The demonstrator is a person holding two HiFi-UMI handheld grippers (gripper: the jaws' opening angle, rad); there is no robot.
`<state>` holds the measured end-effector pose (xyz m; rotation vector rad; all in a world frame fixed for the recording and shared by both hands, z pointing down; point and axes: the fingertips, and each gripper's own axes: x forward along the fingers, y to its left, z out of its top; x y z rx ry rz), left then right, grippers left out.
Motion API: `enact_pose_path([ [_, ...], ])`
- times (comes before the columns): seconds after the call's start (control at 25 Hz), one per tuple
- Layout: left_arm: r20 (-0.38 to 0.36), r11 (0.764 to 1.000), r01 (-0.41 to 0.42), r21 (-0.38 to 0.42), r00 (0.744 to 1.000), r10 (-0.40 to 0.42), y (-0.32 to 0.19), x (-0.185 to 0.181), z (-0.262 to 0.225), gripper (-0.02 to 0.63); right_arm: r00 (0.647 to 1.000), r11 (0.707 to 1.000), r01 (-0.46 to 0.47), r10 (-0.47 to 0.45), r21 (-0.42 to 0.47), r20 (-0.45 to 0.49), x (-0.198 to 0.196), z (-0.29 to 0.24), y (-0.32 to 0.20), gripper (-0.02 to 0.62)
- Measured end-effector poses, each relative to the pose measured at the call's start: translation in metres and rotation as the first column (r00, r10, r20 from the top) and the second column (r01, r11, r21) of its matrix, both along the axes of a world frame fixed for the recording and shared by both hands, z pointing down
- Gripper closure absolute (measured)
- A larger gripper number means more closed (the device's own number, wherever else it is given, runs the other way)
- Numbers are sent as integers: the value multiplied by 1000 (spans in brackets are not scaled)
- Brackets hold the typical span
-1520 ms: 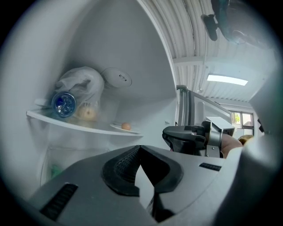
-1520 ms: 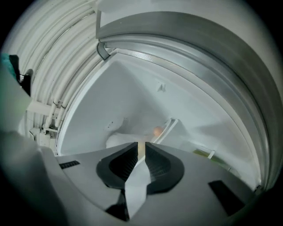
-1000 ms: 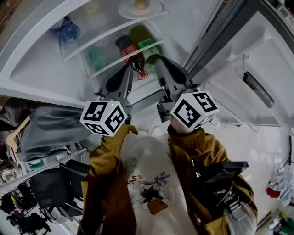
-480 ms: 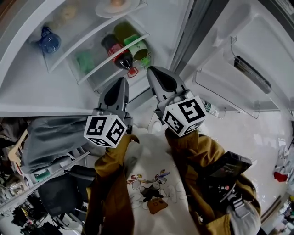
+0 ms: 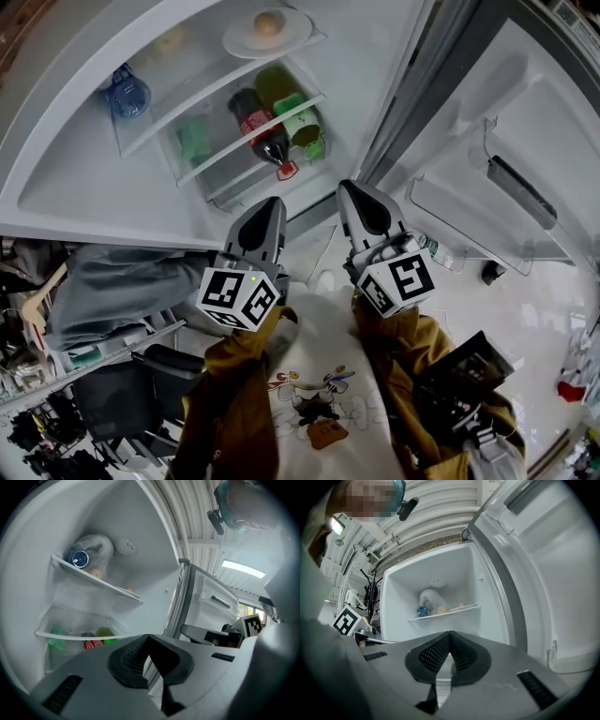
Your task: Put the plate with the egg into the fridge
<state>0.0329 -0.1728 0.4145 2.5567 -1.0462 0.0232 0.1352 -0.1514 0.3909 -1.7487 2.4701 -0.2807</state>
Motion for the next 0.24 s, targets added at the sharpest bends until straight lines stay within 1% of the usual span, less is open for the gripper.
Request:
enact_pose_path([
  [0.24, 0, 999, -28, -20, 1000, 28, 12, 13, 8, 600, 1000, 1000, -9, 9, 22, -1, 10, -7, 2, 589],
])
